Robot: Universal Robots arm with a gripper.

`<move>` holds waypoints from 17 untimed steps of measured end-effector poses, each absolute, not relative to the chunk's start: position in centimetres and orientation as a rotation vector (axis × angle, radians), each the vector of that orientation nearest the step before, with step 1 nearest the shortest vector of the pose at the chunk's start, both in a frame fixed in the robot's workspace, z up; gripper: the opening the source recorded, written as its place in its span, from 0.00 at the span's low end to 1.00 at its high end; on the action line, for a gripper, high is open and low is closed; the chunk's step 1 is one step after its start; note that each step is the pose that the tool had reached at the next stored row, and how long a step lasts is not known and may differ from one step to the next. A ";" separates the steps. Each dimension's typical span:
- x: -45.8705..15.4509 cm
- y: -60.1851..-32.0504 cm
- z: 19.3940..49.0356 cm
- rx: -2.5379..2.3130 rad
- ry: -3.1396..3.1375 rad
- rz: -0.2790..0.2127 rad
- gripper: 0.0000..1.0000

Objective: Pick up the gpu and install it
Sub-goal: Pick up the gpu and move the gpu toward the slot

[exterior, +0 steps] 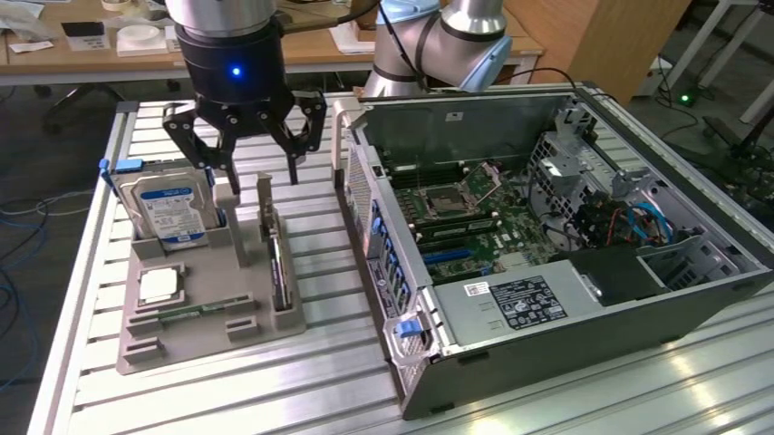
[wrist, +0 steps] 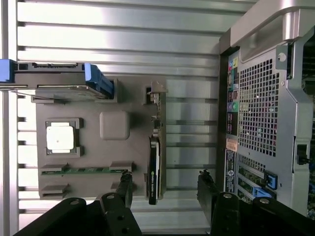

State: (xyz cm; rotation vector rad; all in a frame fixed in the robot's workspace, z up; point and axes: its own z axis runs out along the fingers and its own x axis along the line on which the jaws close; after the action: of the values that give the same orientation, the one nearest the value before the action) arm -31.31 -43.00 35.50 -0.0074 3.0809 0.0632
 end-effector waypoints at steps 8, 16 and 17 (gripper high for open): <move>-31.3 -43.1 35.1 -0.008 3.081 0.063 0.65; -31.3 -43.2 34.7 -0.008 3.081 0.063 0.65; -31.3 -43.2 34.6 -0.009 3.081 0.063 0.65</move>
State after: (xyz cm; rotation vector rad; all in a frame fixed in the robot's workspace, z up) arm -31.31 -43.23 34.65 -0.0086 3.0809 0.0632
